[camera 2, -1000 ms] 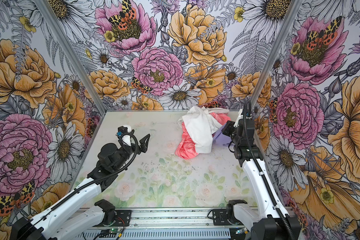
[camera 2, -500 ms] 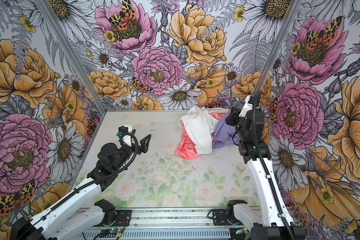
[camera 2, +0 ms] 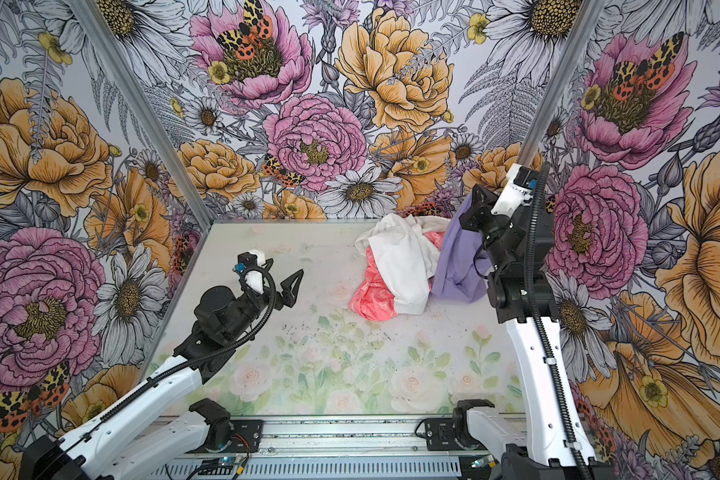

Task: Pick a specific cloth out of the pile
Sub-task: 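Grasp the purple cloth with the right gripper and lift it up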

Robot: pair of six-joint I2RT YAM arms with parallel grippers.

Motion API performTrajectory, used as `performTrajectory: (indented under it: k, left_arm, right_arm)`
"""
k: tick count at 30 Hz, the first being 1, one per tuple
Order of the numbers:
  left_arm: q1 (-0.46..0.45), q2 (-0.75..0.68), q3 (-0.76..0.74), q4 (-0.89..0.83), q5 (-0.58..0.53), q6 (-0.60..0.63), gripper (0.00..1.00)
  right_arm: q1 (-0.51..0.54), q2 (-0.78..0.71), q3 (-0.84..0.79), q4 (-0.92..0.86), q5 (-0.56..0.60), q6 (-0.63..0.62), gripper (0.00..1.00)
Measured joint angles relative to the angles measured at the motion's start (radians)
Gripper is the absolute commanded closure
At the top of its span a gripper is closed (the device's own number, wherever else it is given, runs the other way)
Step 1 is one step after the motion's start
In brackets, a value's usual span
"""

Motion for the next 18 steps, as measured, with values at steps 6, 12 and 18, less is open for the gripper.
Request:
performTrajectory:
  k: [6,12,18]
  left_arm:
    - [0.0,-0.004,0.0,0.0,0.024,0.0,0.01]
    - [0.0,-0.009,0.002,0.0,0.072,-0.001,0.01]
    - [-0.013,-0.009,0.027,0.011,0.142,-0.016,0.01]
  right_arm:
    - [0.047,0.059,0.104,0.013,-0.034,-0.008,1.0]
    - [0.137,0.152,0.222,0.024,-0.087,-0.026,1.0]
    - [0.266,0.243,0.29,0.038,-0.16,-0.043,1.0]
